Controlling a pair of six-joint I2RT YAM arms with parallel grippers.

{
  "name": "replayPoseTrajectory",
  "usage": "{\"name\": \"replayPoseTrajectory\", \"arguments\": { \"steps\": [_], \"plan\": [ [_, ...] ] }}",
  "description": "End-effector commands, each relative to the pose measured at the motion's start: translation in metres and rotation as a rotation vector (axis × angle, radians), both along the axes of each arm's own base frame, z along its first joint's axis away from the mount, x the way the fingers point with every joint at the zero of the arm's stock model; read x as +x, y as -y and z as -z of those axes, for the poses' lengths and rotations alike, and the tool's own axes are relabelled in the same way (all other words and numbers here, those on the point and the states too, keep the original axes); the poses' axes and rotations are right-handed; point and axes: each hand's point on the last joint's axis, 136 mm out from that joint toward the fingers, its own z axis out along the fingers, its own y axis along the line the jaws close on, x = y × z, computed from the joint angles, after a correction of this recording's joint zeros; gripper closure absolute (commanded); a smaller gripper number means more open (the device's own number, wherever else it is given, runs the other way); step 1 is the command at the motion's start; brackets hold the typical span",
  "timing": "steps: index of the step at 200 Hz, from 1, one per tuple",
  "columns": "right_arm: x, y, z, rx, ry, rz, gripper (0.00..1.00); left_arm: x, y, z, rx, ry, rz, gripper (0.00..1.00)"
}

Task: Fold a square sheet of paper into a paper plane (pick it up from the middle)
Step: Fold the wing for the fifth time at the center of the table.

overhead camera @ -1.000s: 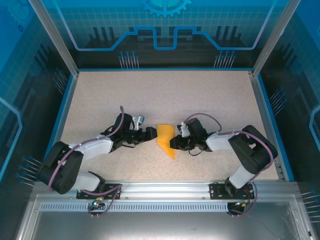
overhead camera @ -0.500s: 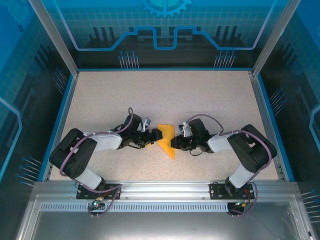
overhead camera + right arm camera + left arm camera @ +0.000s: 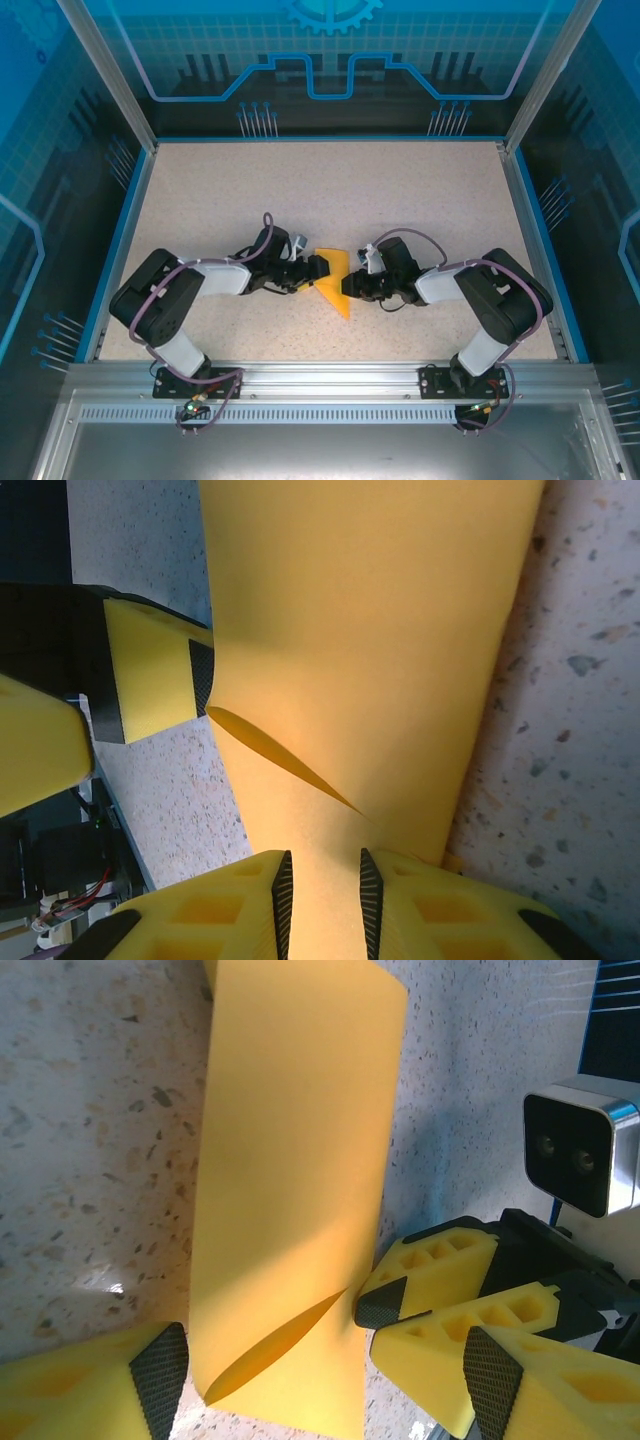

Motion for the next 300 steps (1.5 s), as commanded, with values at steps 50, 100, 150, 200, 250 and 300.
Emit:
{"name": "replayPoseTrajectory", "arguments": {
  "steps": [50,100,150,200,250,300],
  "plan": [
    [-0.002,0.019,0.034,-0.098,-0.044,0.056,0.72,0.01,0.024,-0.016,-0.084,0.033,0.062,0.25],
    [0.005,0.017,0.027,-0.091,-0.026,0.054,0.71,0.015,0.023,-0.01,-0.066,0.027,0.049,0.51],
    [0.009,0.019,0.006,-0.103,0.044,0.05,0.68,0.016,0.019,0.0,-0.03,-0.011,0.02,0.87],
    [0.004,0.037,-0.024,-0.273,0.212,0.026,0.49,0.02,0.006,0.0,0.016,-0.016,-0.073,1.0],
    [-0.002,0.035,-0.045,-0.382,0.362,-0.015,0.37,0.019,0.002,-0.005,0.044,0.0,-0.076,1.0],
    [-0.002,0.032,-0.065,-0.505,0.578,-0.039,0.36,0.021,-0.003,-0.01,0.058,0.008,-0.095,1.0]
  ]
}}
